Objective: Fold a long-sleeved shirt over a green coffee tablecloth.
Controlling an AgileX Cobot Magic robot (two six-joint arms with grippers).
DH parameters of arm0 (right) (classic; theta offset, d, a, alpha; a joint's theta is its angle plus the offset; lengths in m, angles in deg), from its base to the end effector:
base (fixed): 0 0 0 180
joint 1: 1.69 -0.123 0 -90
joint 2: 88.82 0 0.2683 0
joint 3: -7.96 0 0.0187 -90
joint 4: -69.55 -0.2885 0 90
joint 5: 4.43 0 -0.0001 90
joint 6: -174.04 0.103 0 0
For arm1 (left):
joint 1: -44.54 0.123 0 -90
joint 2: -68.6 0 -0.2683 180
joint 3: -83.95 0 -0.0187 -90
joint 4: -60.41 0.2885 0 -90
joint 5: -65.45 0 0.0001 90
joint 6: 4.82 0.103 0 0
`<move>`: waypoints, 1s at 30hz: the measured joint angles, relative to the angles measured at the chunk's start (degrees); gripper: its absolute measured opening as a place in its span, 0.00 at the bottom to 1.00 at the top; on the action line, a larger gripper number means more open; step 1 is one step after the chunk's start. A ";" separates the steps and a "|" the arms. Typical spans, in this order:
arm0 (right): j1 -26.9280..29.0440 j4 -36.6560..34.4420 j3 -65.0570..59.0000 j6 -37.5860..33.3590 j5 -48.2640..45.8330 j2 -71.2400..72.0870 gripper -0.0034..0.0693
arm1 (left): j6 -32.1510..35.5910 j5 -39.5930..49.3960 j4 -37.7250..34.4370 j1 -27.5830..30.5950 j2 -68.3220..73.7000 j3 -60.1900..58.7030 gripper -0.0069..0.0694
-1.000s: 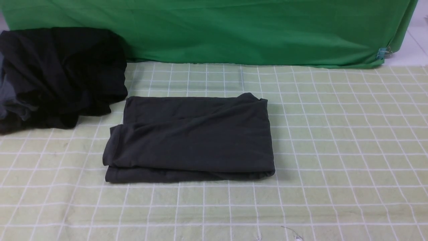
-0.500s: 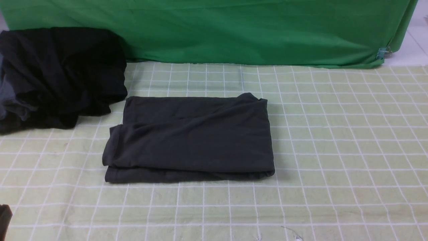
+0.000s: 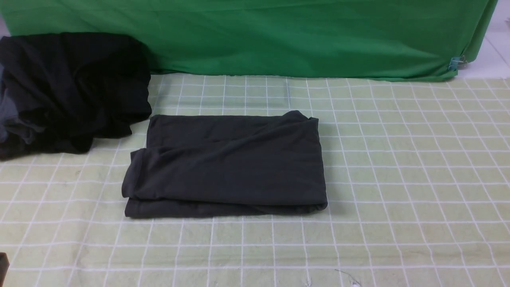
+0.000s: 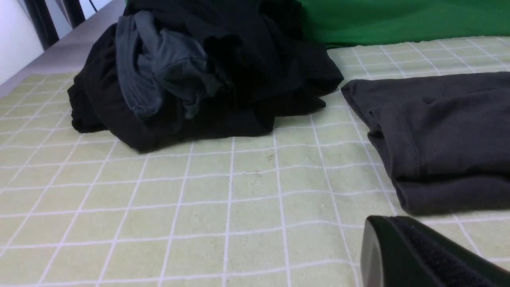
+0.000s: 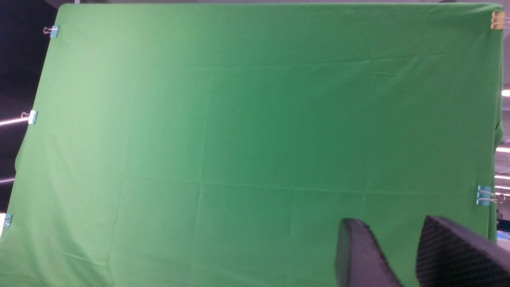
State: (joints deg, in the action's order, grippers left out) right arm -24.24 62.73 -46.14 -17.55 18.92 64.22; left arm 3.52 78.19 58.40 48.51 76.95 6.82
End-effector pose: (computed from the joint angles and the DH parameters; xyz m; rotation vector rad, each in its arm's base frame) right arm 0.1220 0.0454 0.3626 -0.2020 0.9931 0.2508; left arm 0.1224 0.0077 0.1885 0.0418 1.7153 0.1274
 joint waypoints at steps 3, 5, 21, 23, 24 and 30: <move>0.00 0.00 0.00 0.00 -0.06 0.00 0.37 | 0.05 0.00 0.00 0.00 0.00 0.00 0.09; 0.00 0.00 0.00 0.00 -0.06 0.00 0.37 | -0.01 0.00 0.00 0.00 0.00 0.00 0.09; 0.00 0.00 0.00 0.00 -0.06 0.00 0.38 | -0.05 0.00 -0.05 0.00 0.00 0.00 0.09; 0.00 0.00 0.00 -0.16 -0.06 0.00 0.38 | -0.05 0.00 -0.05 0.00 0.00 0.00 0.09; 0.00 0.00 0.00 -0.20 -0.18 0.00 0.38 | -0.05 0.00 -0.05 0.00 0.00 0.00 0.09; 6.14 0.00 -0.08 -6.21 -21.48 1.21 0.38 | -0.05 0.00 -0.10 0.00 0.00 0.00 0.09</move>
State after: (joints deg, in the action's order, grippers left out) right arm -18.10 62.73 -46.22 -23.76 -2.56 65.43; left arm 3.47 78.19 58.30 48.51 76.95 6.82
